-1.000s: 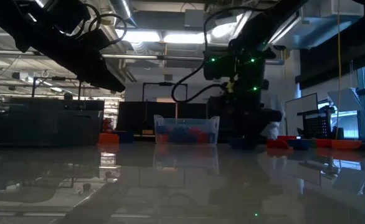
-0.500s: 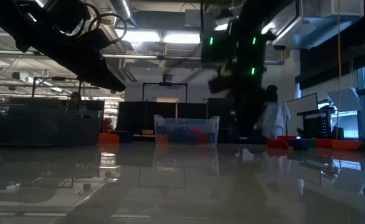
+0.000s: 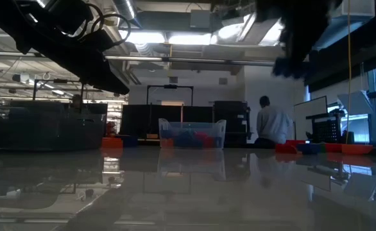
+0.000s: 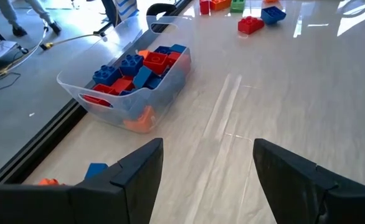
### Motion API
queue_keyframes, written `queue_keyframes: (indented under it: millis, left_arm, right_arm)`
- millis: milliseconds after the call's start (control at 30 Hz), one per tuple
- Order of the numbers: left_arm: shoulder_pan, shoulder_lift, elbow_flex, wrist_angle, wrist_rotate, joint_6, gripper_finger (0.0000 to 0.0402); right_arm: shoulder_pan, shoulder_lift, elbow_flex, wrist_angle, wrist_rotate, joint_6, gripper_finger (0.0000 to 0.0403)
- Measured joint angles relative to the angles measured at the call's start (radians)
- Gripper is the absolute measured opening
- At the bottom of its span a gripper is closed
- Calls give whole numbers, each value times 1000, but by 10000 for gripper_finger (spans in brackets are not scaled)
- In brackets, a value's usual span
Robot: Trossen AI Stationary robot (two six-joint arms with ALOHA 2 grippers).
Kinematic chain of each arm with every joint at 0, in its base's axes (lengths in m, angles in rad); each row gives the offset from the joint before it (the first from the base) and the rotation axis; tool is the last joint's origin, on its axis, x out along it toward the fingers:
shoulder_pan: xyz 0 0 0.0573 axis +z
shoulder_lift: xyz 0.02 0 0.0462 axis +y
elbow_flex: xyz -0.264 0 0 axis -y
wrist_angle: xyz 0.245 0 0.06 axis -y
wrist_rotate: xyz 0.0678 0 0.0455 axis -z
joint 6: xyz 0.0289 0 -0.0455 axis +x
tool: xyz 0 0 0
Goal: Sort blocks by size
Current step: Put the blue 8 stud game piece into the gray bin
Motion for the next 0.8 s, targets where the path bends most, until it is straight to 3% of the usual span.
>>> queue_keyframes:
  millis: [500, 633, 800]
  left_arm:
    - [0, 0, 0, 1, 0, 10, 235]
    - [0, 0, 0, -3, 0, 12, 235]
    - [0, 0, 0, -3, 0, 12, 235]
  right_arm:
    - [488, -60, -2, -41, -92, 952, 134]
    - [634, -35, -2, -67, -77, 1227, 134]
    - [778, 35, -2, -127, -141, 1489, 136]
